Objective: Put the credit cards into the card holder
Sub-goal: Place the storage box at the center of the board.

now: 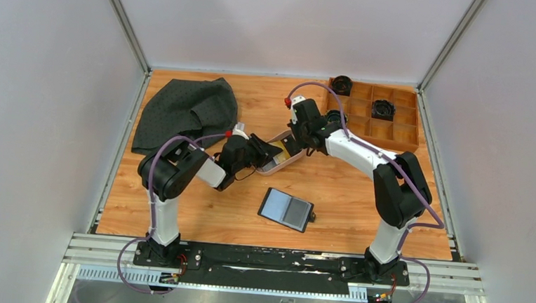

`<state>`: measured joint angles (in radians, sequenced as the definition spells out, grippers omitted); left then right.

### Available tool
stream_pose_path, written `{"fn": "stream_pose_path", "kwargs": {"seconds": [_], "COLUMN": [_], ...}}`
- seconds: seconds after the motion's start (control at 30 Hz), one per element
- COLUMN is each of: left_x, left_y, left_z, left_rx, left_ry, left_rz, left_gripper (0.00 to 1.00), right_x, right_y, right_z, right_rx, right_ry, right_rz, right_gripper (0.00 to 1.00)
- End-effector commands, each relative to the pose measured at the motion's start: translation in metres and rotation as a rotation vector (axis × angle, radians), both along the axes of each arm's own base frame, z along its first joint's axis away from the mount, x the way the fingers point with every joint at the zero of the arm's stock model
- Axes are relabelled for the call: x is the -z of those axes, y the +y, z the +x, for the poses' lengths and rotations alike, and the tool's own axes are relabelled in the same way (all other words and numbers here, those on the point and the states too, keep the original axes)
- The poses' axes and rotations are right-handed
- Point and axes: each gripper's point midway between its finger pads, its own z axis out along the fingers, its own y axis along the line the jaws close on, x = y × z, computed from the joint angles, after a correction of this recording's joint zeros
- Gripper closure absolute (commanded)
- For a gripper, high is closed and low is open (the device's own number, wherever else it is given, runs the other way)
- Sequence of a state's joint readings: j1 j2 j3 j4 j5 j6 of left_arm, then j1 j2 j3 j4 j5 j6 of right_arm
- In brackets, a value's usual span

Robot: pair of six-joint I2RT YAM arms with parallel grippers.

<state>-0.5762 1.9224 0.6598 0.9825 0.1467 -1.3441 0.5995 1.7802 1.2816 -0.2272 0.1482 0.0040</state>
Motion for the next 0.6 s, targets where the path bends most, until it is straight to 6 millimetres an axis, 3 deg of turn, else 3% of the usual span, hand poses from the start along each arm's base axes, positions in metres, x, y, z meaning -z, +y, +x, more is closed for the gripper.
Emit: {"fn": "stream_pose_path", "kwargs": {"seconds": [0.0,0.2,0.27,0.5,0.57], "left_x": [-0.012,-0.019,-0.02,-0.024,-0.025], "left_y": [0.001,0.008,0.01,0.015,0.016], "left_z": [0.004,0.004,0.003,0.001,-0.001], "left_rx": [0.011,0.025,0.035,0.084,0.1], "left_ry": [-0.037,-0.072,-0.085,-0.136,-0.153], "left_rz": [0.026,0.079,0.102,0.146,0.158], "left_gripper": [0.75,1.0,1.0,1.0,1.0], "right_x": [-0.007,-0.01,-0.011,-0.023,-0.027], "right_y": [0.011,0.009,0.006,0.007,0.006], "right_z": [0.001,0.002,0.003,-0.005,-0.007], "right_rx": [-0.02,-0.053,-0.079,-0.227,-0.256], "right_ry": [0.001,0.028,0.045,0.106,0.107], "right_rz": [0.042,0.053,0.052,0.136,0.157], "right_gripper": [0.99,0.93,0.9,0.55,0.49]}}
